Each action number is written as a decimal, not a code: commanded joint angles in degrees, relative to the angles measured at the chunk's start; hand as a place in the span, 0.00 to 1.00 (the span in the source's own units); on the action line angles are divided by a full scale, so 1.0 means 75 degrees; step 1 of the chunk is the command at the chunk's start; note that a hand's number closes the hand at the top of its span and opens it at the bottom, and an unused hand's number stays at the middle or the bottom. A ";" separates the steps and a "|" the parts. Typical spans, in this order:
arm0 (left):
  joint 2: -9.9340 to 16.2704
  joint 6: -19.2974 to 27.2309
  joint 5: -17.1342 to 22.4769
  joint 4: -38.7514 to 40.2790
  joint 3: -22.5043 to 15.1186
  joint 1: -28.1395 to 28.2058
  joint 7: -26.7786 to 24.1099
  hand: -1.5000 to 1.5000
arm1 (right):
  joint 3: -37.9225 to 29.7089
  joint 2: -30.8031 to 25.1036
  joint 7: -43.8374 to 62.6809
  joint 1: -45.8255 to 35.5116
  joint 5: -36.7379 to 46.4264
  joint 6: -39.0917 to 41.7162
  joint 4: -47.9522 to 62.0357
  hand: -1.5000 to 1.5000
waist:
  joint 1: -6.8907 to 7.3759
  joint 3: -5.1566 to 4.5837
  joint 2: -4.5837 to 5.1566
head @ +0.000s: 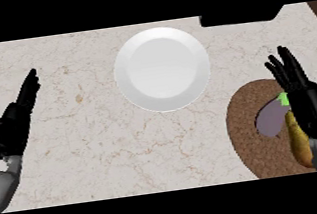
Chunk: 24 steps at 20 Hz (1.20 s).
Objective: Pick the pear from the placemat and place it in the plate
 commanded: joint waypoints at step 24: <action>-0.1328 -0.1243 0.0810 0.0643 0.0730 0.1295 -0.1252 0.50 | 0.1393 0.1058 0.2656 0.3084 0.7777 -0.6128 -0.1583 0.00 | -0.0287 0.0161 -0.0194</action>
